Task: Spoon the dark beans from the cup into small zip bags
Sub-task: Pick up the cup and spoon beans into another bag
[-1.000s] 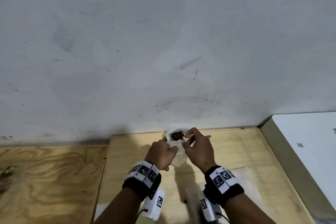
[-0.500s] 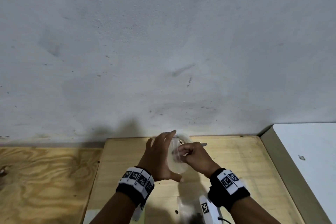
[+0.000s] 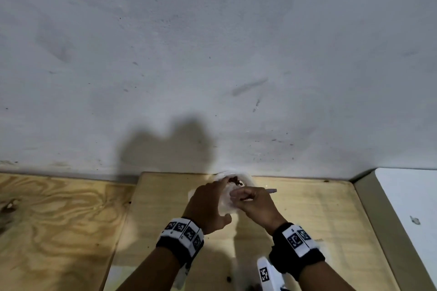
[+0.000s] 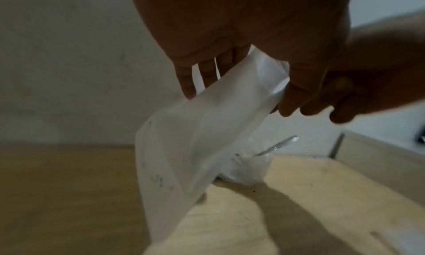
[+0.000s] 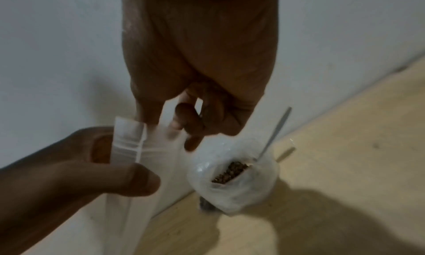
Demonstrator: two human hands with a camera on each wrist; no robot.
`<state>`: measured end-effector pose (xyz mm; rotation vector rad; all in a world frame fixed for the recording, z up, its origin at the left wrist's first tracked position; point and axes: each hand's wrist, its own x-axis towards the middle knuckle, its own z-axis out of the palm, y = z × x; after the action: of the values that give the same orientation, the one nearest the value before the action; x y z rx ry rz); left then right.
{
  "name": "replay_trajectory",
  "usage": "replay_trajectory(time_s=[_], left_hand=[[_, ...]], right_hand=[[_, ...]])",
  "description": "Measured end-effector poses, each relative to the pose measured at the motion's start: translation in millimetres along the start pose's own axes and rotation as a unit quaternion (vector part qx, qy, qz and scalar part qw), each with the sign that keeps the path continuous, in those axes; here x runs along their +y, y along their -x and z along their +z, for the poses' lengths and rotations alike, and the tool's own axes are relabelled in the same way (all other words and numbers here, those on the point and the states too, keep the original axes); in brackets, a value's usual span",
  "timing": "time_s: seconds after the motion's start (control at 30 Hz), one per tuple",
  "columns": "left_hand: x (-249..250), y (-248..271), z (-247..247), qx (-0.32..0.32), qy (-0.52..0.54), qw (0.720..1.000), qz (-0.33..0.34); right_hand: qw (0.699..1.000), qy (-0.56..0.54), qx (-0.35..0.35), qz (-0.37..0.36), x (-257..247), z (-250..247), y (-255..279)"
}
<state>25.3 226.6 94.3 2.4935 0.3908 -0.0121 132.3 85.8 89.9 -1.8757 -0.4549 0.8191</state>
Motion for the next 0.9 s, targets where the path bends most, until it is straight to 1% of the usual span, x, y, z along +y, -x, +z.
replay_trajectory(time_s=[0.03, 0.07, 0.1, 0.13, 0.17, 0.2, 0.23, 0.3, 0.37, 0.43, 0.53, 0.6, 0.67, 0.77, 0.83, 0.9], left_hand=[[-3.9, 0.0, -0.8, 0.001, 0.04, 0.998, -0.047], [-11.1, -1.5, 0.5, 0.002, 0.08, 0.993, -0.091], [-18.6, -2.2, 1.7, 0.004, 0.114, 0.985, -0.127], [-26.8, -4.1, 3.8, 0.003, 0.138, 0.978, -0.154], [-34.8, -6.7, 6.5, -0.001, 0.155, 0.972, -0.175], [-40.4, -9.3, 8.4, -0.007, 0.166, 0.968, -0.189], [-45.6, -13.0, 11.1, -0.015, 0.175, 0.964, -0.2], [-49.4, -20.3, 12.0, -0.035, 0.188, 0.959, -0.207], [-51.3, -30.9, 12.6, -0.068, 0.199, 0.955, -0.208], [-51.0, -41.4, 12.9, -0.106, 0.194, 0.954, -0.2], [-49.3, -54.2, 12.6, -0.129, 0.185, 0.953, -0.201], [-48.7, -60.7, 13.6, -0.127, 0.187, 0.952, -0.207], [-48.6, -65.2, 12.8, -0.118, 0.189, 0.951, -0.216], [-49.2, -68.6, 11.2, -0.105, 0.178, 0.953, -0.222], [-49.2, -68.4, 10.5, -0.107, 0.165, 0.956, -0.216], [-49.8, -68.3, 10.8, -0.113, 0.152, 0.961, -0.201]], right_hand=[[0.998, -0.017, 0.057, 0.008, 6.4, -1.3, -1.6], [0.989, -0.023, 0.143, 0.014, 14.6, -4.7, -3.9], [0.97, -0.021, 0.239, 0.027, 23.0, -9.5, -4.3], [0.946, -0.018, 0.32, 0.052, 31.9, -14.9, -5.1], [0.924, -0.014, 0.371, 0.091, 42.4, -21.0, -8.4], [0.912, -0.022, 0.388, 0.134, 51.4, -27.0, -10.7], [0.909, -0.033, 0.375, 0.178, 61.9, -31.9, -15.6], [0.919, -0.072, 0.316, 0.227, 79.2, -36.1, -26.1], [0.932, -0.086, 0.272, 0.225, 93.2, -35.0, -37.0], [0.938, -0.089, 0.26, 0.212, 98.5, -33.0, -43.7], [0.938, -0.112, 0.26, 0.199, 99.4, -30.8, -49.1], [0.944, -0.106, 0.259, 0.174, 95.5, -29.3, -49.0], [0.952, -0.09, 0.26, 0.133, 88.1, -28.9, -47.0], [0.953, -0.056, 0.289, 0.065, 74.8, -31.3, -41.9], [0.951, -0.029, 0.305, 0.045, 68.6, -30.1, -39.8], [0.953, -0.03, 0.297, 0.043, 68.9, -24.4, -42.3]])
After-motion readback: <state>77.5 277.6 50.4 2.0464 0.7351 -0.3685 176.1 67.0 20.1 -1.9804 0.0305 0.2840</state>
